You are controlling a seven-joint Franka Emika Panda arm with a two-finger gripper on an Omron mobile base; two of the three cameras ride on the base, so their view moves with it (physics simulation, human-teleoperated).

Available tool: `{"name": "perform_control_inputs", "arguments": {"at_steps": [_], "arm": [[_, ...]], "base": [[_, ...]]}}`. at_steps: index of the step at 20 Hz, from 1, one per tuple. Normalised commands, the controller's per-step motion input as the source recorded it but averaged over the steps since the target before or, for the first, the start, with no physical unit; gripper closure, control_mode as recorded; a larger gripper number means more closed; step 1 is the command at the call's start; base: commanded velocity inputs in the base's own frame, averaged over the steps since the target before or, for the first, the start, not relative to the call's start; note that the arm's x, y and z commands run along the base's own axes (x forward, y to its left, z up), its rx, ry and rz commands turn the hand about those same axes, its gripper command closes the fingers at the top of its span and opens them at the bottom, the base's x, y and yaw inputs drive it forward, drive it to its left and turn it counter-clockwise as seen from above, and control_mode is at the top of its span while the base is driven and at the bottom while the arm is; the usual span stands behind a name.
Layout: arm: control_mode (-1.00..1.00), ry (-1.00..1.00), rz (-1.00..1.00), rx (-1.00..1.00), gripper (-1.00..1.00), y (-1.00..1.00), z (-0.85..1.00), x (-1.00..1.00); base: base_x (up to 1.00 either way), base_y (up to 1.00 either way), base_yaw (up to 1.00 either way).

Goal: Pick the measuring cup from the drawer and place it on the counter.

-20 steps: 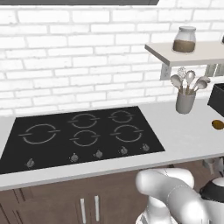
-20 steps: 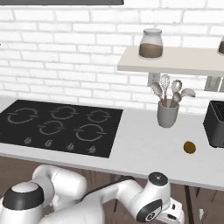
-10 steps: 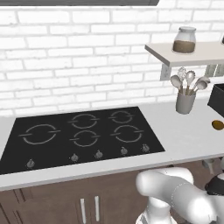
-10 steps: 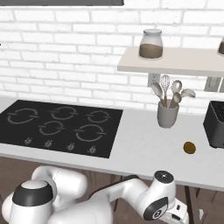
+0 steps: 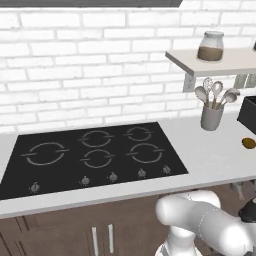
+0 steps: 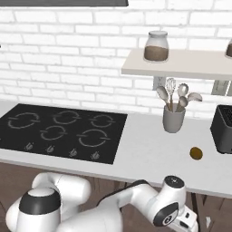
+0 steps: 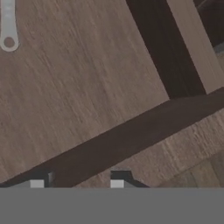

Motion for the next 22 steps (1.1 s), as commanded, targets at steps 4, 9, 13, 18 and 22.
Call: {"name": "perform_control_inputs", "arguments": {"at_steps": [4,9,13,18,22], "arm": [[-1.00,0.00,-0.08,0.00,-1.00,-0.68,-0.41,-1.00],[-1.00,0.00,-0.07,0.00,-1.00,-0.72,-0.38,-1.00],[-1.00,-0.01,-0.05,0.00,-1.00,-0.79,-0.38,-1.00],[-1.00,0.00,-0.06,0.00,-1.00,-0.74,-0.40,-1.00],[-1.00,0.00,-0.02,0.00,-1.00,-0.79,-0.39,-1.00]], "base": [[0.00,0.00,0.00],[0.00,0.00,0.00],[0.00,0.00,0.00],[0.00,0.00,0.00],[0.00,0.00,0.00]]}}
